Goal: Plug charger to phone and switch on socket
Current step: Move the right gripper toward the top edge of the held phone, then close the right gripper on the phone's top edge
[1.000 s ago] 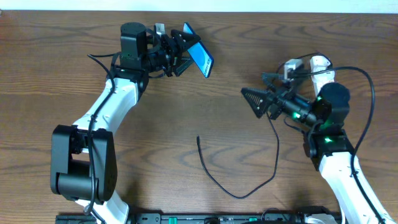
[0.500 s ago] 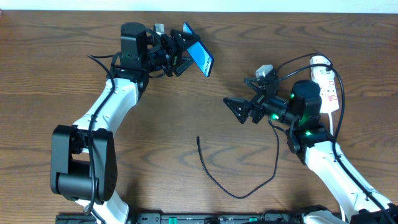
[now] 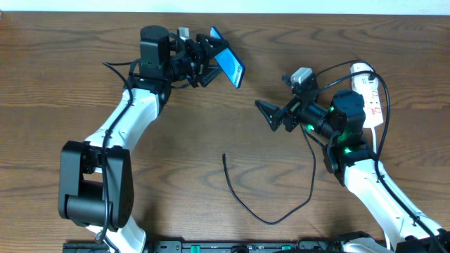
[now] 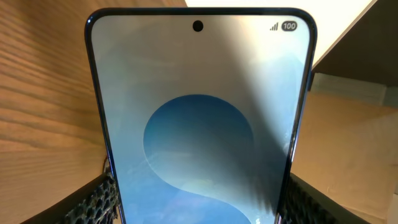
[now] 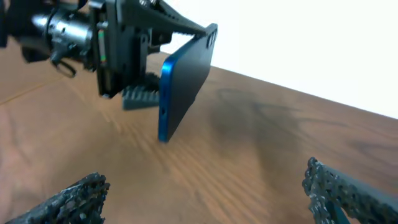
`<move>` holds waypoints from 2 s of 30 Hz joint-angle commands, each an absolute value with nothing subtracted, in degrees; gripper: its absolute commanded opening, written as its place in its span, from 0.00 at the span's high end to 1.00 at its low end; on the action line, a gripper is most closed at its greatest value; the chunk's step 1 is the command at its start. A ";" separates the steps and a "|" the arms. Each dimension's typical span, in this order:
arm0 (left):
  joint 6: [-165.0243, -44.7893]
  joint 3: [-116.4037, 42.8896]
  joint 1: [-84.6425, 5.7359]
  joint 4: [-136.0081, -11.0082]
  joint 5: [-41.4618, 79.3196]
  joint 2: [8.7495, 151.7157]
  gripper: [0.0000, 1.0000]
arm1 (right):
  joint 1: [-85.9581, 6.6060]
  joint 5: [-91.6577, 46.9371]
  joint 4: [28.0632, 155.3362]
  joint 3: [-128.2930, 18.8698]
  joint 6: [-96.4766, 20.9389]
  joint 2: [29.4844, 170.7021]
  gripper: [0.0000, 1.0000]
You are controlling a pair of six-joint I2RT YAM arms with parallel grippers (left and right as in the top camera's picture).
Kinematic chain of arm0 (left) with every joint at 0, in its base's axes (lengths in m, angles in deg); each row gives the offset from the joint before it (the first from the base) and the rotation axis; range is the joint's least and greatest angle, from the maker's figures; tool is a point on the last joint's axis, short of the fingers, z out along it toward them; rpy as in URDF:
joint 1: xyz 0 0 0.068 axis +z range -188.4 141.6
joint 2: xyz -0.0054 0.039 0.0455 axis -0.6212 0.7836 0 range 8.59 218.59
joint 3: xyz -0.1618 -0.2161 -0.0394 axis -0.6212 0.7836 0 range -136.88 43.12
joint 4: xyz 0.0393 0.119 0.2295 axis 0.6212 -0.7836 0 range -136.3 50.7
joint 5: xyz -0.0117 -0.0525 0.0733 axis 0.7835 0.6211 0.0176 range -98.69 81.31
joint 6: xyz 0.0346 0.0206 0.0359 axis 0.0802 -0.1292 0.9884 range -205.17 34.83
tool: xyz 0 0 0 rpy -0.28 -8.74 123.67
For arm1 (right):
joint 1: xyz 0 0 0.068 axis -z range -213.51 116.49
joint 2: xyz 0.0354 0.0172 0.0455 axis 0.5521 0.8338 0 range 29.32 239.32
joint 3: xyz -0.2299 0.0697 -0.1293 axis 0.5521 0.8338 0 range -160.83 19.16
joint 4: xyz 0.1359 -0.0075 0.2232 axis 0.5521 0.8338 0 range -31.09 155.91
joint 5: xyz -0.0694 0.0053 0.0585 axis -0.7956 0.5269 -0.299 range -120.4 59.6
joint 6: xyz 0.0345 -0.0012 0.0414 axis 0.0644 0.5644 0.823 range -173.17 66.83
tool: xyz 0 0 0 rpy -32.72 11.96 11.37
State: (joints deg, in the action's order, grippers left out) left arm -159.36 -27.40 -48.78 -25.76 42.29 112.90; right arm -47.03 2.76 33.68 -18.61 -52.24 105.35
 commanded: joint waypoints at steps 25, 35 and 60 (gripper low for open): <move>-165.00 -27.77 -50.92 -17.70 41.16 111.24 0.93 | -53.11 -9.48 27.84 -19.73 -39.91 105.87 0.01; -165.00 -27.77 -52.69 -17.70 41.16 111.21 0.93 | -53.11 -9.21 27.84 -19.73 -39.91 105.90 0.01; -165.02 -27.77 -54.57 -17.19 41.16 111.21 0.92 | -53.13 -11.55 28.26 -21.19 -39.89 108.04 0.01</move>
State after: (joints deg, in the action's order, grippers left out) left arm -164.72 -27.38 -54.63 -18.16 40.65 112.92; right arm -52.82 -10.94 28.30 -18.83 -40.52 106.22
